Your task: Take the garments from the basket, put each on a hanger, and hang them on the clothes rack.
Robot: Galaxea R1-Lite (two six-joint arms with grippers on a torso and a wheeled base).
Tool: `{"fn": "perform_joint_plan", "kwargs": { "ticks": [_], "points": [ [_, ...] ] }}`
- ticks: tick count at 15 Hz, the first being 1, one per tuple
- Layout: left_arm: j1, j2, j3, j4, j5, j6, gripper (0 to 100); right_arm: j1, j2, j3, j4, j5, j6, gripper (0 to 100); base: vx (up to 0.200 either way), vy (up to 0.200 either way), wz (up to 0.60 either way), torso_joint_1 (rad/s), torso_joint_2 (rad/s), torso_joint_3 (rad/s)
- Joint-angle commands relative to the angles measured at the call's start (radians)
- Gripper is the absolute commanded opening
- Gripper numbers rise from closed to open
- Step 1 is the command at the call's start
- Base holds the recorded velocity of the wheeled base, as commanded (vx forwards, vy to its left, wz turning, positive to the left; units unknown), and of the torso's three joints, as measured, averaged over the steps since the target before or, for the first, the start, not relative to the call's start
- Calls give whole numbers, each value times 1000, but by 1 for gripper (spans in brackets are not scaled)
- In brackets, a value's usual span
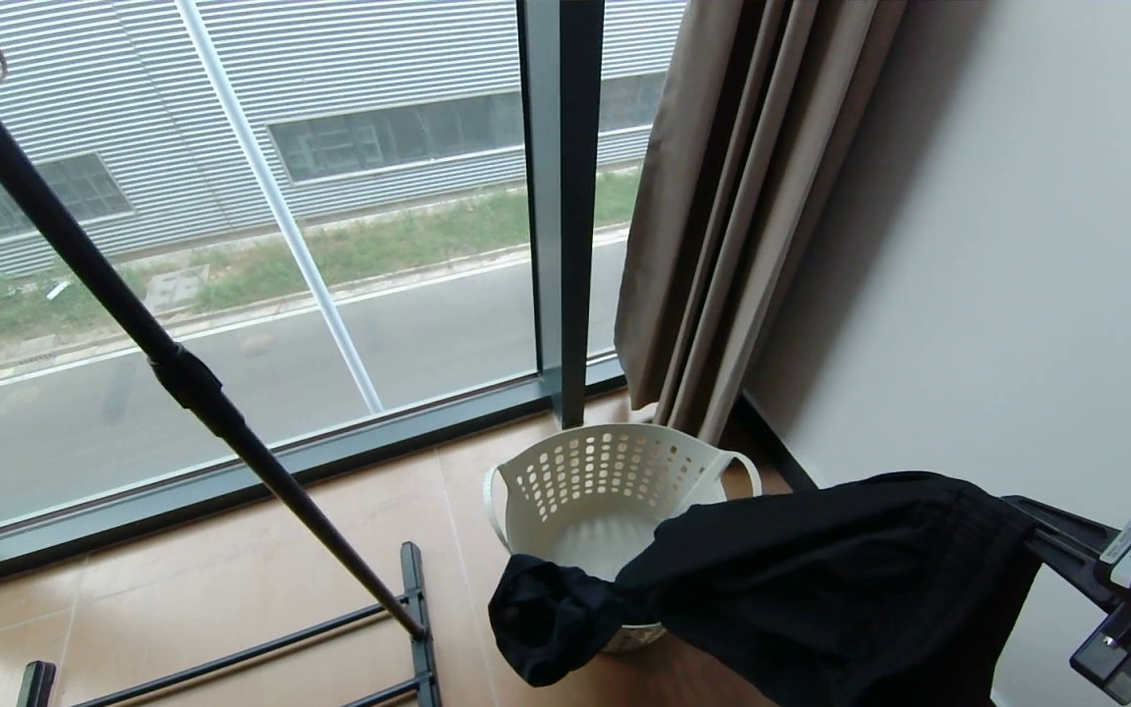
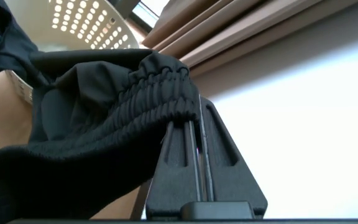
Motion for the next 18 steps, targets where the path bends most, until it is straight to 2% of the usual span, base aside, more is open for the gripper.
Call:
{"fn": "perform_joint_plan", "kwargs": {
  "ticks": [1, 9, 18],
  "points": [
    [0, 0, 0, 0, 0, 0, 100, 0, 2, 2, -1, 0, -1, 0, 0, 0, 0, 95, -466, -163],
    [1, -2, 0, 0, 0, 0, 100, 0, -5, 11, -1, 0, -1, 0, 0, 0, 0, 137, -494, -154],
    [1, -2, 0, 0, 0, 0, 100, 0, -3, 17, 1, 0, -1, 0, 0, 0, 0, 204, -553, -152]
  ]
}}
